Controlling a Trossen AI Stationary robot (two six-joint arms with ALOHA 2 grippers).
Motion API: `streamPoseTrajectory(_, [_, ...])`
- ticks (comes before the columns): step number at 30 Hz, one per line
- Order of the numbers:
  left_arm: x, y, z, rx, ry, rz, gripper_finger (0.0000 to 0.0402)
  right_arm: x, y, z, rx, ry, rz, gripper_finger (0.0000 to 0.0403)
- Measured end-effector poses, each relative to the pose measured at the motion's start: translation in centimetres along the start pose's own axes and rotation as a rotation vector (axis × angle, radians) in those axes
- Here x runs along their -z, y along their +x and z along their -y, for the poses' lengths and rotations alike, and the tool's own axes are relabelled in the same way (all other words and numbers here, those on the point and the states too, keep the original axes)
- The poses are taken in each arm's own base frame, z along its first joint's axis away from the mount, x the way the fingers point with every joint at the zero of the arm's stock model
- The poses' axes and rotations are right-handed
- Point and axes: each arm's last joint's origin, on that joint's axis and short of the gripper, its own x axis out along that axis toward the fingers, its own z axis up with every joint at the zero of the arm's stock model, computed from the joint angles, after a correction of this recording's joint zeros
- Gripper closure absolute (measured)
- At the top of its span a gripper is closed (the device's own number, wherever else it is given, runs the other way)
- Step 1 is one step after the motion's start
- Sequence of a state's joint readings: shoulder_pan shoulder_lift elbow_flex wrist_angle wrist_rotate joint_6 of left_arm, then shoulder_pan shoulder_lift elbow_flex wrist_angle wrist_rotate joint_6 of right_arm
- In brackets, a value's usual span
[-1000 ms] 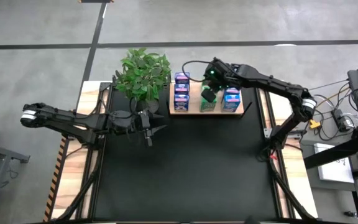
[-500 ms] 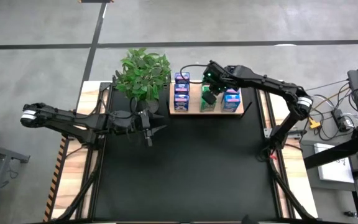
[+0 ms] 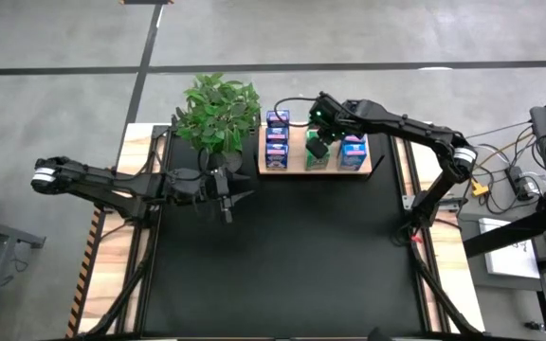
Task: Stack cereal on shelf
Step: Adjust the green cereal boxes
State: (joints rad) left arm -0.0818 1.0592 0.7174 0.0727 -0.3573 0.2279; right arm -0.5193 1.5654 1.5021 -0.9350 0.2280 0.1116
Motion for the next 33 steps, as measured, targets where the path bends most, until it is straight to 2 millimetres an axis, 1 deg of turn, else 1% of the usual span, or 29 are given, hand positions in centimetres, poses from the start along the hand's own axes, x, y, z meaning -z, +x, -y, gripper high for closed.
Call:
streamPoseTrajectory(9, [0.0,0.0,0.0,-0.001,-0.001,0.003,0.0241,0.0,0.0,-0.1,-0.001,-0.002,0.001,0.039])
streamPoseTrajectory(14, [0.0,0.0,0.0,-0.001,-0.001,0.002,0.0241,0.0,-0.5,0.0,-0.001,-0.005,0.006,0.039])
streamPoseTrajectory(20, [0.0,0.0,0.0,0.0,0.0,0.002,0.0241,-0.7,-1.6,0.2,0.003,-0.018,0.05,0.039])
streamPoseTrajectory(24, [0.0,0.0,0.0,0.0,0.0,0.0,0.0241,-1.3,-1.8,0.7,0.007,-0.03,0.086,0.039])
streamPoseTrajectory(27, [0.0,0.0,0.0,0.0,0.001,-0.001,0.0241,-1.7,-1.4,1.4,0.02,-0.025,0.109,0.039])
streamPoseTrajectory(33, [0.0,0.0,0.0,0.0,0.001,-0.002,0.0241,-2.3,0.2,2.9,0.05,-0.017,0.122,0.039])
